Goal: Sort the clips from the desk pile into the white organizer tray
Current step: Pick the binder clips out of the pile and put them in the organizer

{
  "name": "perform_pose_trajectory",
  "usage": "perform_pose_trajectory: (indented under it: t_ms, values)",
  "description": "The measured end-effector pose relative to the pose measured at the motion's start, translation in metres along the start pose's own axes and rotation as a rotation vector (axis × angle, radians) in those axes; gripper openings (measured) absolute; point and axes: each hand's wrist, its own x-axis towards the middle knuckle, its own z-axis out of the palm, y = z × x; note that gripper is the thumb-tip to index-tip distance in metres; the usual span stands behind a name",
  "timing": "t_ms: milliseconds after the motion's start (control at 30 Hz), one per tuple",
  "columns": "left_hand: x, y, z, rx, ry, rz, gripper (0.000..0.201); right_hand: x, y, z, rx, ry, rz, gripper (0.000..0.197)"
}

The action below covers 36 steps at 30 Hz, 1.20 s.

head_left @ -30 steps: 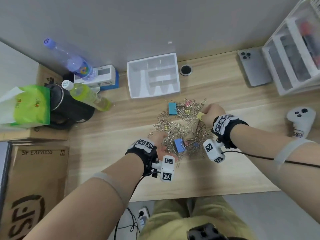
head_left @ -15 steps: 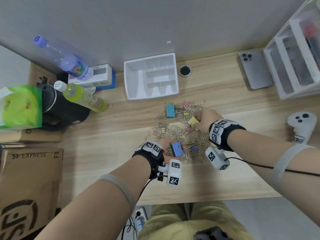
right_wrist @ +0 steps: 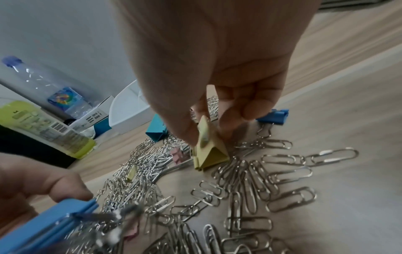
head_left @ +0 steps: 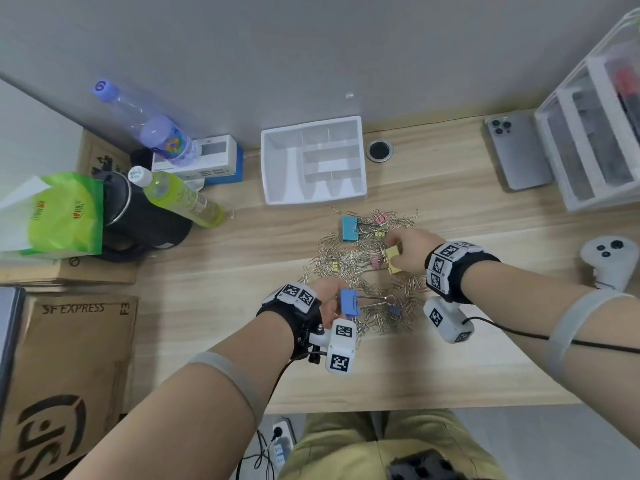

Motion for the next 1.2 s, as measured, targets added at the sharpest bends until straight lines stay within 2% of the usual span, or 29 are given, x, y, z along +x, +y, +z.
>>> perform_pose_trajectory:
  t_ms: [133, 267, 367, 467, 533, 600, 633, 733, 800, 900, 1000, 1133, 1200]
  values:
    - [0.003, -0.002, -0.007, 0.002, 0.042, -0.005, 0.027, -0.003, 0.000, -0.001, -0.065, -0.026, -0.042, 0.081]
    - [0.015, -0.006, -0.014, 0.023, 0.074, -0.039, 0.029, -0.002, 0.001, 0.008, -0.143, 0.053, -0.060, 0.077]
    - [0.020, -0.008, -0.015, 0.011, 0.028, -0.077, 0.034, -0.004, 0.000, 0.011, -0.173, 0.109, -0.082, 0.074]
    - [0.019, -0.008, -0.017, 0.082, -0.022, -0.088, 0.036, -0.006, -0.003, 0.007, -0.225, 0.098, -0.105, 0.074]
    - [0.016, -0.007, -0.018, 0.112, -0.042, -0.062, 0.034, -0.008, -0.005, 0.002, -0.241, 0.075, -0.120, 0.063]
    - [0.012, -0.007, -0.019, 0.137, -0.041, -0.039, 0.032, -0.010, -0.006, -0.002, -0.206, 0.021, -0.138, 0.045]
    - [0.009, -0.007, -0.019, 0.144, -0.049, -0.036, 0.030, -0.009, -0.005, -0.003, -0.174, -0.024, -0.143, 0.043]
    - [0.008, -0.009, -0.017, 0.112, -0.063, -0.039, 0.031, -0.006, -0.002, -0.004, -0.048, -0.167, -0.099, 0.046]
    - [0.006, -0.009, -0.014, 0.069, -0.037, -0.031, 0.028, -0.004, -0.002, -0.007, 0.013, -0.241, -0.062, 0.042]
    - [0.002, -0.009, -0.010, 0.099, 0.028, 0.028, 0.026, -0.002, -0.004, -0.010, 0.138, -0.330, -0.011, 0.043]
    - [0.004, -0.010, -0.010, 0.083, 0.028, 0.023, 0.026, -0.002, -0.007, -0.010, 0.248, -0.393, 0.020, 0.037]
    - [0.008, -0.011, -0.010, 0.111, 0.020, -0.028, 0.050, -0.002, -0.013, -0.007, 0.378, -0.446, 0.103, 0.036]
    - [0.003, -0.010, -0.009, 0.090, 0.032, -0.022, 0.045, -0.001, -0.015, -0.006, 0.435, -0.525, 0.139, 0.040]
